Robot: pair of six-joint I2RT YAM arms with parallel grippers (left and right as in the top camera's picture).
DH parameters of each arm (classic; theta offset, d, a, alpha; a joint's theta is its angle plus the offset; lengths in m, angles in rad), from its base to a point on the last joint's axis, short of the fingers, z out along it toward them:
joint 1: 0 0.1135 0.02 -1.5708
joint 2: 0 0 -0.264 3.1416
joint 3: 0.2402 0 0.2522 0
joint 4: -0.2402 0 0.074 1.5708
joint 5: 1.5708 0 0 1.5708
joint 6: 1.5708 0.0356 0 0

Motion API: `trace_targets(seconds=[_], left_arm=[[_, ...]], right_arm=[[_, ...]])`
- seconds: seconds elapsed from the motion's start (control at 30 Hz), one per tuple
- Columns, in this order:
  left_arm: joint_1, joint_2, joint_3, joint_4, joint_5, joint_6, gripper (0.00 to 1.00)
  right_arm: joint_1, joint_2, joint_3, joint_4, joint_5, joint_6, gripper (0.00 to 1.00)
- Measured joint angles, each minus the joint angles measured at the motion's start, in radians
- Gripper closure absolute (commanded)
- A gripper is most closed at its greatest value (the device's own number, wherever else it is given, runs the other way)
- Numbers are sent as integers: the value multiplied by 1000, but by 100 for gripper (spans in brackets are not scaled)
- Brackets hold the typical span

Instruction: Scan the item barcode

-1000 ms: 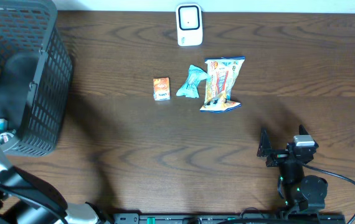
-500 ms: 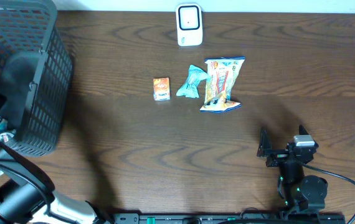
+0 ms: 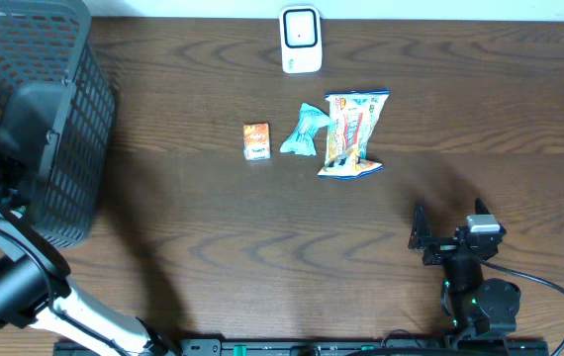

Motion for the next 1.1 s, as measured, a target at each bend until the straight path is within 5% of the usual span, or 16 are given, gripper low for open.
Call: trace_targets(seconds=[0.17, 0.3, 0.43, 0.8, 1.1], left_arm=[[0, 39, 0, 12, -7, -3, 15], [-1, 54, 5, 12, -35, -4, 45], [-2, 56, 10, 9, -53, -5, 92], [6, -8, 4, -21, 97, -7, 93], [3, -340, -3, 47, 330, -94, 93]], right_arm=[[0, 0, 0, 0, 0, 0, 1], [0, 0, 0, 0, 0, 0, 1], [0, 0, 0, 0, 0, 0, 1], [0, 0, 0, 0, 0, 0, 1], [0, 0, 0, 0, 0, 0, 1]])
